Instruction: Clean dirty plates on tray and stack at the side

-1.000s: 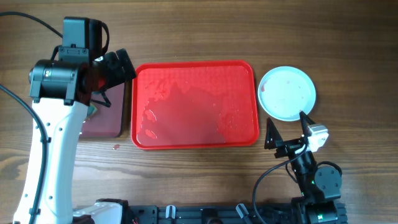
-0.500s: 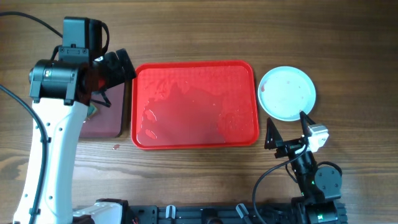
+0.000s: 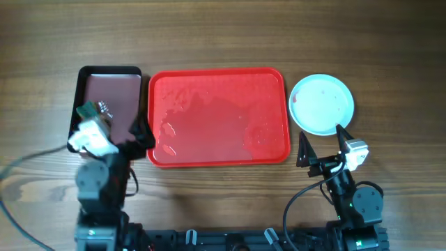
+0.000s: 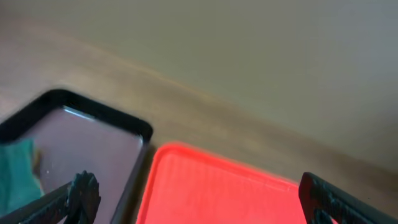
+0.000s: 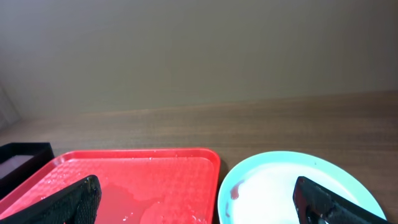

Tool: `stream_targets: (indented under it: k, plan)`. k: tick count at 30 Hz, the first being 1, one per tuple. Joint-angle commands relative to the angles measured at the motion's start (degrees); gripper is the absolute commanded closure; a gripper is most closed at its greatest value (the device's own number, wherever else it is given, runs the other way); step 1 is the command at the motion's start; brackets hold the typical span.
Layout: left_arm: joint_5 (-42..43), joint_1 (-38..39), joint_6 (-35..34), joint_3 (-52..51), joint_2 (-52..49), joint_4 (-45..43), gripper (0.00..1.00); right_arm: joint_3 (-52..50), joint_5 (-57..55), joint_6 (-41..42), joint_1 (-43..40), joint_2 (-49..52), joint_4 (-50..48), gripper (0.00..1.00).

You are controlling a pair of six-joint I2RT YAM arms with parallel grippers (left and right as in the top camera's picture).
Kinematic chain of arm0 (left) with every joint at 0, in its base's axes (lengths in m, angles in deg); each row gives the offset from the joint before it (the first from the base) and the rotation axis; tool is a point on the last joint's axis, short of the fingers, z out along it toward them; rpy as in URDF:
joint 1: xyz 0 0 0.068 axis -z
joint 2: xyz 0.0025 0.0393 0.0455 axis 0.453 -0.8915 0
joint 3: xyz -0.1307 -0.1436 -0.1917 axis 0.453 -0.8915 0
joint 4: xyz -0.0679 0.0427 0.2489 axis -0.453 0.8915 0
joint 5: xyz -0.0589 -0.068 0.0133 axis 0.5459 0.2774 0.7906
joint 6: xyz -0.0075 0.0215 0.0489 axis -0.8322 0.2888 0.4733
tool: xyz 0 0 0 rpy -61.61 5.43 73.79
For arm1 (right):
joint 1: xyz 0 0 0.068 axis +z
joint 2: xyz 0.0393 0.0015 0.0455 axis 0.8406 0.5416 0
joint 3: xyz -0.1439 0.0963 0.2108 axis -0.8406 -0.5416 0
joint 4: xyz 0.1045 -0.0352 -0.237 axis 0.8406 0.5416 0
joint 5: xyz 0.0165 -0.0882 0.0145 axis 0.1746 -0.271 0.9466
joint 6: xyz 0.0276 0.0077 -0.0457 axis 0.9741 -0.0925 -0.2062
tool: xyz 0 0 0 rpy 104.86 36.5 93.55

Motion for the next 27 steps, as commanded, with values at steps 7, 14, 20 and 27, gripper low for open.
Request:
stream_targets:
  k: [7, 14, 20, 27]
  plan:
    - [3.8, -1.4, 9.4, -16.1, 22.9, 2.4, 0.0, 0.0, 0.5, 0.4, -0.2, -0.5, -0.2, 0.0]
    - [3.6, -1.8, 8.9, -16.1, 23.6, 2.3, 0.0, 0.0, 0.5, 0.4, -0.2, -0.5, -0.2, 0.0]
    - [3.6, -1.8, 8.9, -16.1, 23.6, 2.3, 0.0, 0.0, 0.5, 0.4, -0.2, -0.5, -0.2, 0.0]
    - [3.6, -1.8, 8.9, -16.1, 23.6, 2.3, 0.0, 0.0, 0.5, 0.4, -0.2, -0.5, -0.2, 0.0]
